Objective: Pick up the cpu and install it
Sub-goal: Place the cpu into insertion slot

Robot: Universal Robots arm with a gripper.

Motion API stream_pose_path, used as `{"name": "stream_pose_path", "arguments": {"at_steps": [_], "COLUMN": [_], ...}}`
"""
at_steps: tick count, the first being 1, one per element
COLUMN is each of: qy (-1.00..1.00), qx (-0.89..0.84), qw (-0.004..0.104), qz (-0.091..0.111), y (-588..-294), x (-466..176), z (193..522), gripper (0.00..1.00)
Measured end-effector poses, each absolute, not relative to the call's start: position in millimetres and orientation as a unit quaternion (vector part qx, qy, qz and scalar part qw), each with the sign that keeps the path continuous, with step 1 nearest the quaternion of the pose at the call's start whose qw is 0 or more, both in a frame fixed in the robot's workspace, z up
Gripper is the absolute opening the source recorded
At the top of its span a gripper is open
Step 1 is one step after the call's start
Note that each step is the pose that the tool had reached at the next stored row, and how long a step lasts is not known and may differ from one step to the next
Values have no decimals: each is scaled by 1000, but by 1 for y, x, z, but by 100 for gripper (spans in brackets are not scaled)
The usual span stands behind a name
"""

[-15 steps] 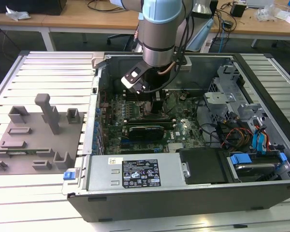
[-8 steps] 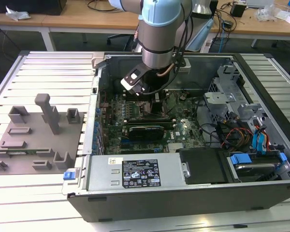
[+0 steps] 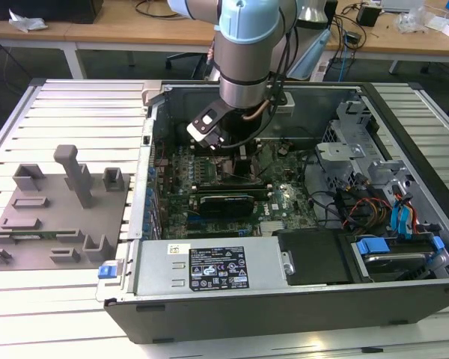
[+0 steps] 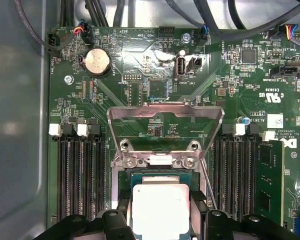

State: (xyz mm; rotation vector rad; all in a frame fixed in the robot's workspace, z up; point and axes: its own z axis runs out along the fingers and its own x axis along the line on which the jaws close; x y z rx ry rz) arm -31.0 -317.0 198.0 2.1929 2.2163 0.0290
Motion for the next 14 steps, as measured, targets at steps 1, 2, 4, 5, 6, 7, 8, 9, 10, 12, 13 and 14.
{"name": "stream_pose_path", "arguments": {"at_steps": [1,2,4,5,6,7,8,9,10,12,13,14], "qy": [711,709,703,702,702,701,701,701,702,702,702,702], "qx": [703,705,711,712,712,713,713,713,712,712,712,712], "qw": [12,12,12,11,11,11,11,11,11,11,11,11], "qz": [9,9,9,10,10,10,10,10,10,10,10,10], "y": [-317,-317,-317,-317,-317,-317,-317,-317,-317,-317,-317,-317], "x": [-31,-31,-31,-31,-31,-31,-31,-31,-31,-31,-31,-31], "z": [198,197,197,197,197,197,196,196,196,196,196,196], "gripper": [55,55,55,55,55,55,55,55,55,55,55,55]}}
